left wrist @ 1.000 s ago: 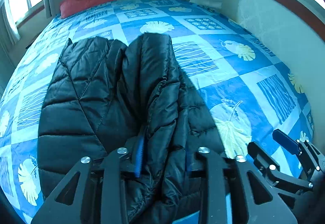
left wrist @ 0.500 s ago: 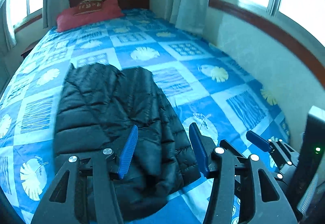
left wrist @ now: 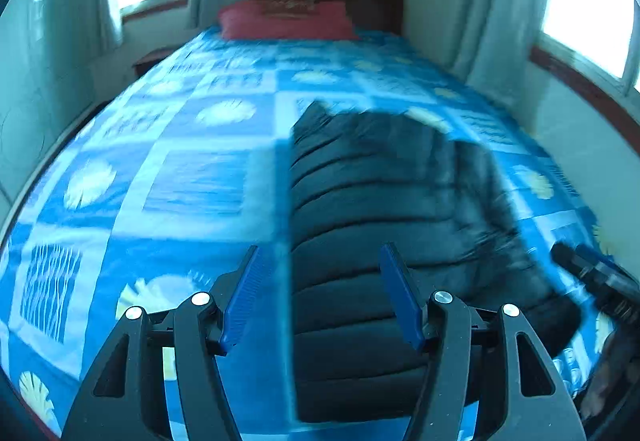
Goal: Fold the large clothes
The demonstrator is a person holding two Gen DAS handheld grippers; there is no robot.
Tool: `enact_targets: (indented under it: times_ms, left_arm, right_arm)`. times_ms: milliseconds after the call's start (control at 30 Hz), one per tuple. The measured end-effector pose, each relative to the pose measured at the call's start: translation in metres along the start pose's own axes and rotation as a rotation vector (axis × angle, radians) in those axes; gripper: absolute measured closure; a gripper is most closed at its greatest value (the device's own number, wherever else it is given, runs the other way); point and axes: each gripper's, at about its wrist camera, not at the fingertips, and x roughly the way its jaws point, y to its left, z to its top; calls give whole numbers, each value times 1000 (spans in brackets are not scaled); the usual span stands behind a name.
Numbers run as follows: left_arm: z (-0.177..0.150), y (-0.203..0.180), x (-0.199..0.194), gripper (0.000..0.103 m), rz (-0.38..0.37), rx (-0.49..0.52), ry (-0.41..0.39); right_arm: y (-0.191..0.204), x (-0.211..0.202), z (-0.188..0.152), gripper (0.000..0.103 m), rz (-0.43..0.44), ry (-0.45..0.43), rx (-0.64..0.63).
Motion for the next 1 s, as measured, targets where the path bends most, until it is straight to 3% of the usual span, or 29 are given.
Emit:
enact_targets:
  times_ms: [133,300,367,400,433,500,600,700,867,1000]
  left_arm:
    - [-21,23,24,43,3,-49,75]
    - [-36,27,40,43,-36,-67,119]
    - [-37,24,44,43,-42,-61,116]
    - [-37,24,46,43,-47,-60,115]
    - [-36,24,46,43,-52,-62,114]
    - [-32,25,44,43,-68,-78,100]
    - [-24,18,34,43,-119,-85,62]
    - [-28,3,41,43,-130,-40,79]
    - [-39,-19,74,42,-143,3,148]
    - [-43,-30,96,42,-119,37,180]
  right_arm:
    - [9,27,-7,15,-88,71,-27]
    - [-8,46,-16,15,-52,146,73]
    - [-8,50,-19,38,-15,156,75]
    - [-5,51,-20,57,-7,159,62]
    - [-4,49,-19,67,-8,150,51]
    - [-4,41,-14,77,-16,104,29]
    - [-19,36,-8,80,-85,60,29]
    - [-45,50,-12,80,-142,83,49]
    - [-74,84,-27,79,-132,151,81]
    - [-80,103,-37,79,-133,140,86]
